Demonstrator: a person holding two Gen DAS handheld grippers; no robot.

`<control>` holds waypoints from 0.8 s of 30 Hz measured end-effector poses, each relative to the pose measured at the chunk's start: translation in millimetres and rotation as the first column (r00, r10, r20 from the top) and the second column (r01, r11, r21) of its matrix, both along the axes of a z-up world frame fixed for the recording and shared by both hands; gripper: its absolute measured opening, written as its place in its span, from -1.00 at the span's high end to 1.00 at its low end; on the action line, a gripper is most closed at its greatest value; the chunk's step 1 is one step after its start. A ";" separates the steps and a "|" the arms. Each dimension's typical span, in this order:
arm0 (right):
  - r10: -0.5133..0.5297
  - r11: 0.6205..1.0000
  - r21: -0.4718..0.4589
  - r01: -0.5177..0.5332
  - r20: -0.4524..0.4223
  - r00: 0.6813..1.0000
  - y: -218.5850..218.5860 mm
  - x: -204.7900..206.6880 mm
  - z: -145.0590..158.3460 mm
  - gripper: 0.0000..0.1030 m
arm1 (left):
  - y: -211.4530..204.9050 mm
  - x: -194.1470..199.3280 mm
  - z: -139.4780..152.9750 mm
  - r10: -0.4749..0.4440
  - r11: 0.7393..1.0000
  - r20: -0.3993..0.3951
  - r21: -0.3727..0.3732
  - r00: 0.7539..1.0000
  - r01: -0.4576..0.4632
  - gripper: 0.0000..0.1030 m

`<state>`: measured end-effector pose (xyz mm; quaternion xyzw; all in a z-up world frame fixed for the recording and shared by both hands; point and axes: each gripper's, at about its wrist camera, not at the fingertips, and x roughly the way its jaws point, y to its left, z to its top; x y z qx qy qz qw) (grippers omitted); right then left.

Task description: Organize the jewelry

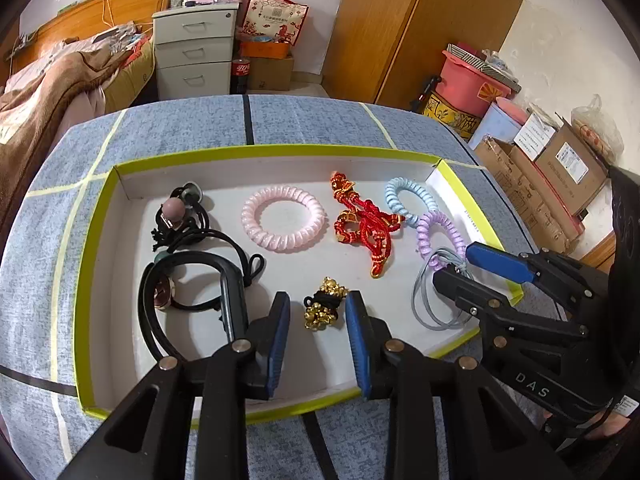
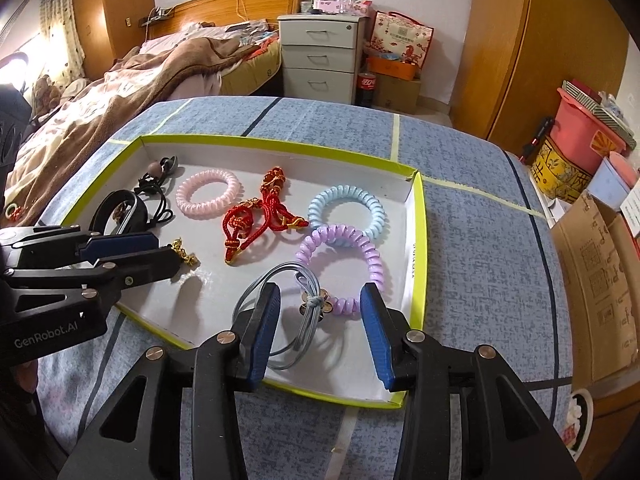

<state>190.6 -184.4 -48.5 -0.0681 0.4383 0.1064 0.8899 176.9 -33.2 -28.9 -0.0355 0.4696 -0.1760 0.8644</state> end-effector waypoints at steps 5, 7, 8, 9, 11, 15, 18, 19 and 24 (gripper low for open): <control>-0.011 1.000 0.004 0.011 0.008 1.000 -2.1 -1.0 2.4 0.17 | -1.8 -1.1 3.6 -0.001 1.000 0.008 0.008 1.000 0.001 0.36; -0.015 1.000 0.007 0.015 0.012 1.000 -4.6 -3.2 4.2 0.17 | -2.3 -2.7 6.0 0.000 1.000 0.014 0.011 1.000 0.000 0.29; -0.017 1.000 0.009 0.017 0.014 1.000 -5.1 -3.7 4.9 0.17 | -2.0 -3.5 7.2 0.004 1.000 0.017 0.012 1.000 -0.004 0.28; -0.020 1.000 0.013 0.019 0.019 1.000 -6.1 -4.6 6.6 0.17 | -1.7 -5.1 9.2 0.007 1.000 0.022 0.011 1.000 -0.007 0.26; -0.028 0.999 0.026 0.027 0.027 0.999 -7.4 -7.0 10.7 0.17 | -0.8 -8.6 12.9 0.018 1.000 0.032 0.019 0.999 -0.018 0.22; -0.034 0.998 0.052 0.031 0.054 0.998 -8.1 -17.1 21.3 0.17 | 0.1 -22.3 25.1 0.041 0.997 0.081 0.061 0.996 -0.046 0.08; -0.037 0.997 0.063 0.032 0.076 0.996 -6.6 -27.1 29.2 0.17 | 4.0 -32.8 31.9 0.068 0.995 0.103 0.065 0.992 -0.074 0.04; -0.040 0.997 0.066 0.034 0.083 0.996 -5.8 -29.6 31.7 0.17 | 4.6 -36.2 33.4 0.078 0.994 0.112 0.074 0.991 -0.086 0.03; -0.050 0.993 0.107 0.038 0.113 0.992 -2.6 -50.6 42.1 0.17 | 7.9 -56.2 41.5 0.126 0.984 0.155 0.104 0.980 -0.143 0.03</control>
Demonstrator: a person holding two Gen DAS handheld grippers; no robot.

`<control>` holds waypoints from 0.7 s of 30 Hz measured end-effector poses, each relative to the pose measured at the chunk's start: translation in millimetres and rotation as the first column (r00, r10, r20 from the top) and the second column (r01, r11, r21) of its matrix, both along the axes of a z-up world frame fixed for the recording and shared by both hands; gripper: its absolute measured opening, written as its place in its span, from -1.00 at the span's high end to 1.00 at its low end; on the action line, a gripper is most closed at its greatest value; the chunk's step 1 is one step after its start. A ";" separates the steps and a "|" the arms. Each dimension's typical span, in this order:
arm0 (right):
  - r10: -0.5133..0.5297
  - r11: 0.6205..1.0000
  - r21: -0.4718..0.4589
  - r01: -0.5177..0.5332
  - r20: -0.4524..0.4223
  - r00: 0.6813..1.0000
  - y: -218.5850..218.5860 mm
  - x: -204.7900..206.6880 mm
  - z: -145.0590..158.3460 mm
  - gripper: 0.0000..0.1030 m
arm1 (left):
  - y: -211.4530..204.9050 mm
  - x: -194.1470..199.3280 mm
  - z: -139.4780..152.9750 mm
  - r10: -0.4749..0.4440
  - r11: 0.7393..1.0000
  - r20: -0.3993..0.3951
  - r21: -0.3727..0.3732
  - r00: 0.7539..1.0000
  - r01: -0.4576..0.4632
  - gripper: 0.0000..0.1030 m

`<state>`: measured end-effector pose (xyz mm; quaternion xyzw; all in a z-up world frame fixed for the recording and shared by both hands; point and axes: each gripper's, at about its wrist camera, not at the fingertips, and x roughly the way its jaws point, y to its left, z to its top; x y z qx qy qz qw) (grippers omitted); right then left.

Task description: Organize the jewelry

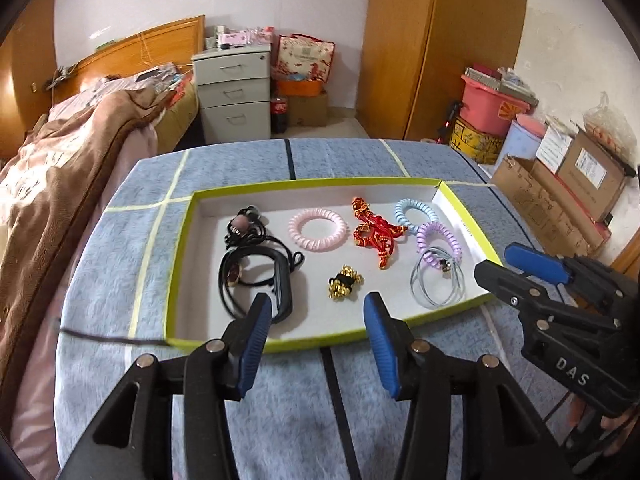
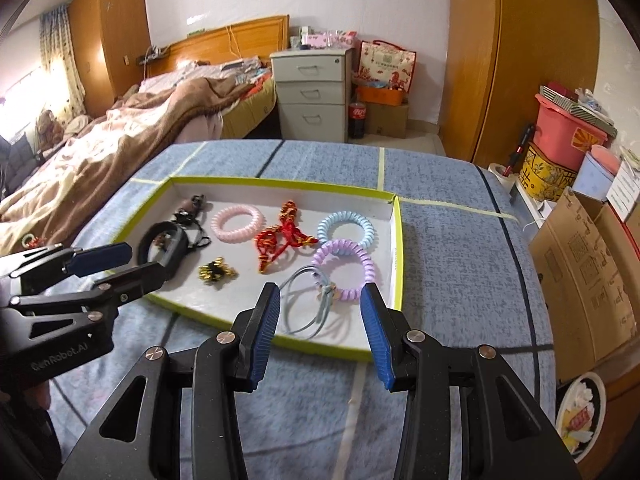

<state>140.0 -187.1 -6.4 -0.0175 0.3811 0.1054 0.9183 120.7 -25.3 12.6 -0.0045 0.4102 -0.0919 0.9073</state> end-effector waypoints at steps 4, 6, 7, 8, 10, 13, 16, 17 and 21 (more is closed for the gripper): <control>0.001 1.000 0.027 -0.002 0.020 1.000 4.6 -18.0 4.6 0.17 | 1.7 -15.7 4.1 0.055 0.998 0.037 0.039 0.998 -0.056 0.03; -0.003 0.999 0.039 0.002 0.030 1.000 5.9 -27.1 6.8 0.16 | 3.6 -23.8 6.8 0.063 0.998 0.052 0.028 0.997 -0.065 0.03; -0.004 0.999 0.042 0.002 0.034 0.999 6.8 -31.0 7.9 0.16 | 4.4 -27.0 7.5 0.069 0.997 0.057 0.025 0.996 -0.070 0.03; -0.007 0.999 0.044 0.005 0.038 0.999 7.1 -34.6 9.1 0.16 | 6.0 -31.6 9.0 0.083 0.996 0.066 0.025 0.994 -0.085 0.03; -0.017 0.999 0.052 0.014 0.059 0.998 7.2 -43.9 13.2 0.16 | 7.9 -40.9 10.9 0.112 0.992 0.092 0.043 0.989 -0.117 0.03; -0.017 0.998 0.058 0.013 0.075 0.997 9.9 -53.5 18.6 0.16 | 8.9 -47.7 10.8 0.122 0.990 0.096 0.055 0.988 -0.128 0.03; -0.014 0.998 0.063 0.009 0.085 0.996 12.3 -61.1 21.4 0.16 | 8.6 -52.7 10.5 0.123 0.990 0.095 0.052 0.988 -0.129 0.03; -0.011 0.998 0.064 0.005 0.088 0.996 12.7 -63.6 22.3 0.16 | 7.6 -55.3 10.2 0.126 0.990 0.096 0.052 0.987 -0.131 0.03; -0.009 0.998 0.059 0.003 0.098 0.995 16.7 -70.2 25.1 0.16 | 7.6 -61.2 8.9 0.123 0.991 0.093 0.042 0.988 -0.127 0.03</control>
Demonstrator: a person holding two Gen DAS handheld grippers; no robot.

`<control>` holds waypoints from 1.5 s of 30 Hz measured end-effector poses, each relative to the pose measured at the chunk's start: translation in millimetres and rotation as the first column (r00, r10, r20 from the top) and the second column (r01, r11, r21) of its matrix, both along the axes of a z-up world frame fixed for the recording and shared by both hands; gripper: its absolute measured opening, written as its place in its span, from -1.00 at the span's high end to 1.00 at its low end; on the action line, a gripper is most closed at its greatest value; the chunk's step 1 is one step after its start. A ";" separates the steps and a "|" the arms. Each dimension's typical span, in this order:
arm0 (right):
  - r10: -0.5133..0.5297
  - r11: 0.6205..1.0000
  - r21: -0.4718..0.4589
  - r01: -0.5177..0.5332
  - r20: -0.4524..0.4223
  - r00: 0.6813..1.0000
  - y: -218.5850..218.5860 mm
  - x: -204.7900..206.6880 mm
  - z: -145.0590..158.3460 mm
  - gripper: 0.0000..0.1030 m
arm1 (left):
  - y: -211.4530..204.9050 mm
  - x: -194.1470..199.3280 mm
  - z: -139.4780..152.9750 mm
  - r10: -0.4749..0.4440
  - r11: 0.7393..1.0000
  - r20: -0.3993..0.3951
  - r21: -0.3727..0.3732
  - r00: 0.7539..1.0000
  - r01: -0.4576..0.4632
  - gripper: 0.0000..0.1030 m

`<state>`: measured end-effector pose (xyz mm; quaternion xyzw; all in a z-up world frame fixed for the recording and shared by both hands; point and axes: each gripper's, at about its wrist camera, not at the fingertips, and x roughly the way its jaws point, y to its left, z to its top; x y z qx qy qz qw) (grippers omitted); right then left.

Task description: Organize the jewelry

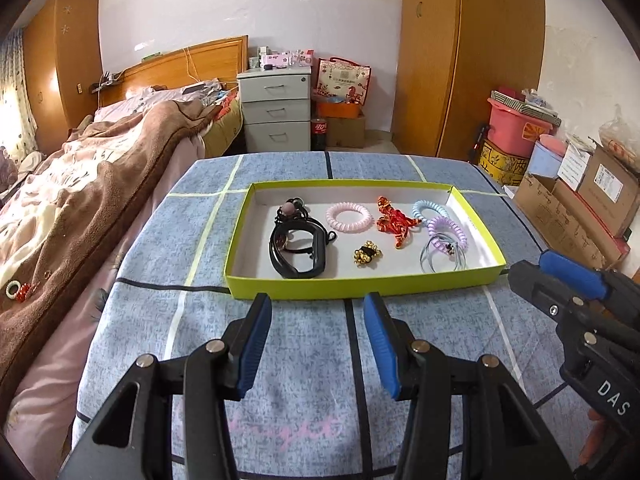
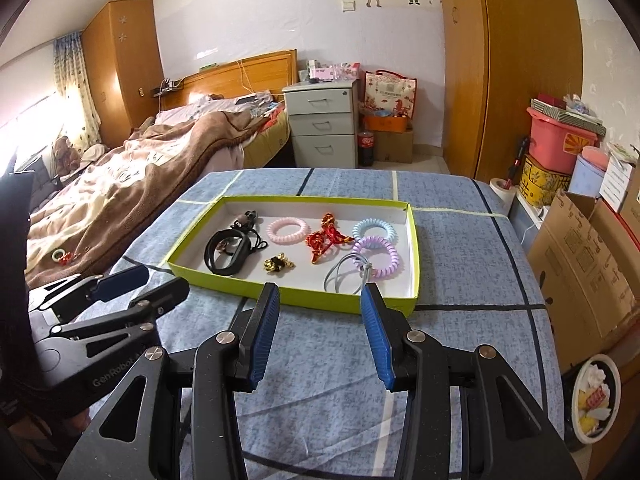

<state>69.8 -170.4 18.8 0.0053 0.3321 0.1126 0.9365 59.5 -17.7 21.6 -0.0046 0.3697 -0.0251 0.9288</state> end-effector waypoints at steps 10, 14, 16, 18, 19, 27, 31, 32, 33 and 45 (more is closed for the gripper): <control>-0.008 1.000 0.009 0.008 -0.001 1.000 1.0 -5.7 0.1 0.16 | 0.8 -4.7 -0.8 0.005 1.000 -0.007 0.002 1.000 -0.005 0.03; -0.007 1.000 0.008 0.008 -0.008 1.000 2.8 -5.7 -0.3 0.16 | 1.6 -6.1 -1.3 0.010 1.000 -0.008 0.003 1.000 -0.010 0.03; -0.009 1.000 0.012 0.009 -0.008 1.000 3.1 -5.7 -0.4 0.16 | 1.1 -7.4 -0.7 0.010 1.000 -0.007 0.005 1.000 -0.010 0.03; -0.012 1.000 0.013 0.013 -0.007 1.000 2.2 -5.0 -0.5 0.16 | 1.5 -8.1 -0.3 0.007 1.000 -0.007 0.001 1.000 -0.007 0.03; -0.013 1.000 0.014 0.014 -0.009 1.000 2.3 -5.1 -0.4 0.16 | 1.4 -7.8 -0.3 0.008 1.000 -0.008 0.001 1.000 -0.008 0.03; -0.012 1.000 0.014 0.012 -0.010 1.000 2.5 -5.5 -0.9 0.16 | 2.3 -7.5 1.1 0.013 1.000 -0.009 0.000 1.000 -0.013 0.03; -0.012 1.000 0.015 0.012 -0.011 1.000 2.5 -4.2 -1.2 0.16 | 2.3 -7.3 1.0 0.010 1.000 -0.011 0.001 1.000 -0.010 0.03; -0.012 1.000 0.014 0.012 -0.010 1.000 2.4 -4.6 -1.2 0.16 | 2.2 -7.4 1.1 0.009 1.000 -0.011 0.001 1.000 -0.009 0.03; -0.012 1.000 0.015 0.012 -0.010 1.000 2.4 -4.7 -1.2 0.16 | 2.2 -7.4 1.0 0.007 1.000 -0.010 0.000 1.000 -0.007 0.03; -0.011 1.000 0.014 0.012 -0.014 1.000 3.3 -4.9 -1.8 0.16 | 0.9 -9.6 2.0 0.008 1.000 -0.013 -0.001 1.000 -0.008 0.03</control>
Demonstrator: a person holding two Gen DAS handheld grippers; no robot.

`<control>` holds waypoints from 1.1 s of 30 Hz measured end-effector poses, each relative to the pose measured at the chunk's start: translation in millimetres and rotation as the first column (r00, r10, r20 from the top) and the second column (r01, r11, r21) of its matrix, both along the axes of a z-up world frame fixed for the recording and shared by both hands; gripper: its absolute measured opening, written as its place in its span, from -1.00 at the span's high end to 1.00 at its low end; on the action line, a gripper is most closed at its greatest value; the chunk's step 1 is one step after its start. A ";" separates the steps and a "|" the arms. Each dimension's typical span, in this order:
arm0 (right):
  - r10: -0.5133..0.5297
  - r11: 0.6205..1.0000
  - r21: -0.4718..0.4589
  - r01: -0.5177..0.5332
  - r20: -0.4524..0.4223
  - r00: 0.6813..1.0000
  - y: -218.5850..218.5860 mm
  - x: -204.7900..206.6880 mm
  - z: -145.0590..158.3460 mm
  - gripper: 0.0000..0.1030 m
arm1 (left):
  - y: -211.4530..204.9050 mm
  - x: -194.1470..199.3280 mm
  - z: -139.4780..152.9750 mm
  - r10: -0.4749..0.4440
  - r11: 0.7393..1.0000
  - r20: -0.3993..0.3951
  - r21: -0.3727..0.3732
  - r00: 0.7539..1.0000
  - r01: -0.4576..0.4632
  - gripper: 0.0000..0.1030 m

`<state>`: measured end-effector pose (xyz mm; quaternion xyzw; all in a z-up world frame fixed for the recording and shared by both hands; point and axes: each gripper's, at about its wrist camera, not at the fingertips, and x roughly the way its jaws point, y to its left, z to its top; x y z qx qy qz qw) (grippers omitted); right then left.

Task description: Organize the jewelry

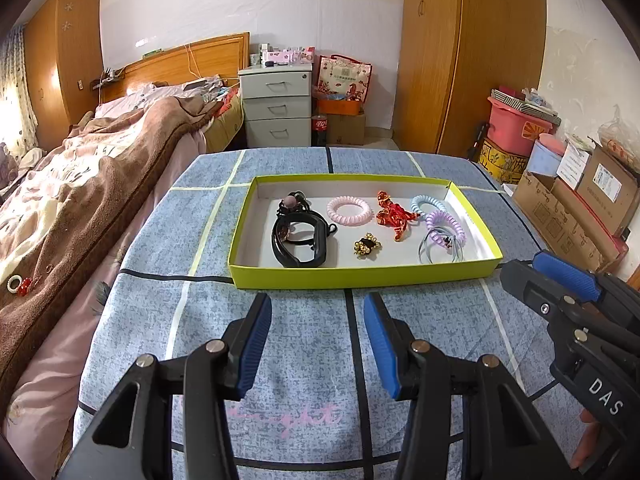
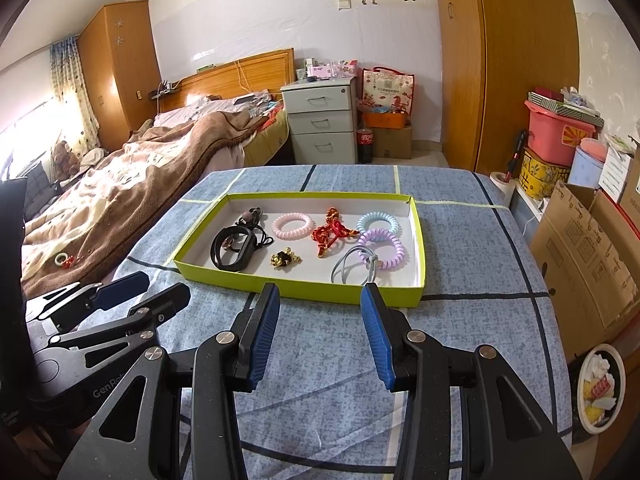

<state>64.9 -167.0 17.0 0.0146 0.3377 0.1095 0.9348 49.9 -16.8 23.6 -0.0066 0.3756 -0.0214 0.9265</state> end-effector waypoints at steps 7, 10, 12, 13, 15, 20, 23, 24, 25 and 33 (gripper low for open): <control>-0.003 1.000 0.001 0.003 -0.002 1.000 4.8 -2.6 -1.2 0.16 | -0.1 -1.3 1.0 -0.001 1.000 0.006 -0.007 1.000 0.001 0.03; -0.002 1.000 0.001 0.002 -0.002 1.000 4.0 -2.7 -1.3 0.16 | 0.1 -0.4 1.4 0.003 1.000 0.006 -0.008 1.000 -0.003 0.03; -0.002 1.000 0.000 0.002 -0.002 1.000 3.6 -2.3 -1.4 0.16 | 0.8 -0.1 1.1 0.005 1.000 0.006 -0.012 1.000 -0.005 0.03; -0.002 1.000 0.000 0.002 -0.003 1.000 4.7 -2.8 -1.4 0.16 | 1.4 0.2 0.7 0.006 1.000 0.006 -0.012 1.000 -0.006 0.03; -0.003 1.000 0.000 0.003 -0.003 1.000 4.4 -3.1 -1.4 0.16 | 1.2 0.7 0.3 0.006 1.000 0.004 -0.009 1.000 -0.006 0.03; -0.001 1.000 -0.001 0.001 -0.005 1.000 4.1 -2.6 -1.6 0.16 | 0.5 0.1 -0.3 0.002 1.000 0.004 -0.009 1.000 -0.002 0.03; 0.001 1.000 0.000 -0.001 -0.006 1.000 4.1 -2.3 -2.1 0.16 | 0.3 -0.4 -0.4 0.000 1.000 0.004 -0.011 1.000 0.000 0.03; 0.000 1.000 -0.002 0.000 -0.006 1.000 4.1 -2.9 -2.0 0.16 | 0.2 -0.6 -0.3 0.001 1.000 0.005 -0.010 1.000 -0.001 0.03; 0.000 1.000 0.000 0.000 -0.007 1.000 3.5 -2.4 -2.0 0.16 | 0.7 -0.3 -0.5 0.003 1.000 0.004 -0.010 1.000 -0.003 0.03; 0.000 1.000 0.001 0.000 -0.007 1.000 3.7 -2.7 -2.0 0.16 | 1.9 0.2 -1.4 0.007 1.000 -0.001 -0.016 1.000 -0.007 0.03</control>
